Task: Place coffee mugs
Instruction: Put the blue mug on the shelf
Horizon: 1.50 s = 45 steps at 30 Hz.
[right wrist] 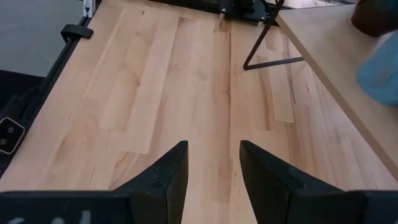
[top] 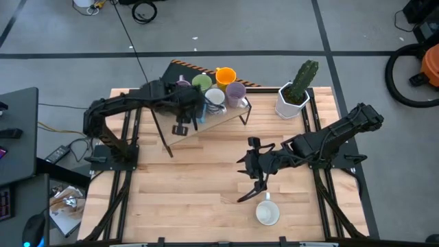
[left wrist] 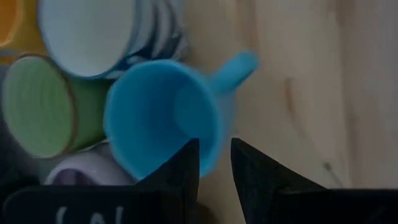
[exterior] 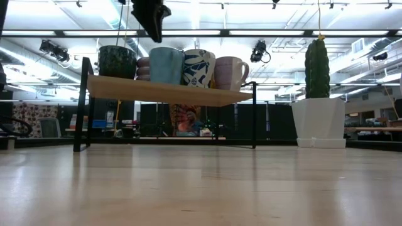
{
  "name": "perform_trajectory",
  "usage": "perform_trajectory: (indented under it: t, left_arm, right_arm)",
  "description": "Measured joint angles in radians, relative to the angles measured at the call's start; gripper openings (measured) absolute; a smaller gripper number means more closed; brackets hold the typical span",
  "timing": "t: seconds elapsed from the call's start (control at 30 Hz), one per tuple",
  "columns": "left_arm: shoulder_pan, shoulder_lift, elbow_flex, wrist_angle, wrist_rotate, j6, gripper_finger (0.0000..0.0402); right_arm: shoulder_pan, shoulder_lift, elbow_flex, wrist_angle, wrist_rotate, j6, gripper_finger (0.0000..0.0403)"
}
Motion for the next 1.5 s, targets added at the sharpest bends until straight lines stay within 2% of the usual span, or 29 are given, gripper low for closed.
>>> perform_trajectory:
  t: [0.3, 0.6, 0.9, 1.23, 1.5]
  left_arm:
    - [0.050, 0.001, -0.032, -0.019, 0.020, 0.142, 0.0099]
    - [0.066, 0.000, -0.046, -0.010, 0.042, 0.164, 0.0099]
    - [0.090, 0.000, -0.046, -0.015, 0.076, 0.262, 0.0099]
    - [0.089, 0.000, -0.046, -0.015, 0.103, 0.305, 0.0098]
    - [0.089, 0.001, -0.046, -0.020, 0.104, 0.224, 0.0096]
  right_arm:
    - [0.000, 0.000, 0.000, -0.001, 0.001, 0.000, 0.0151]
    - [0.001, 0.000, 0.000, -0.001, 0.001, 0.000, 0.0151]
    - [0.012, 0.000, -0.001, 0.001, 0.002, 0.000, 0.0151]
    - [0.013, 0.000, -0.001, 0.006, 0.002, 0.000, 0.0151]
    - [0.024, 0.000, -0.001, 0.007, 0.001, -0.006, 0.0151]
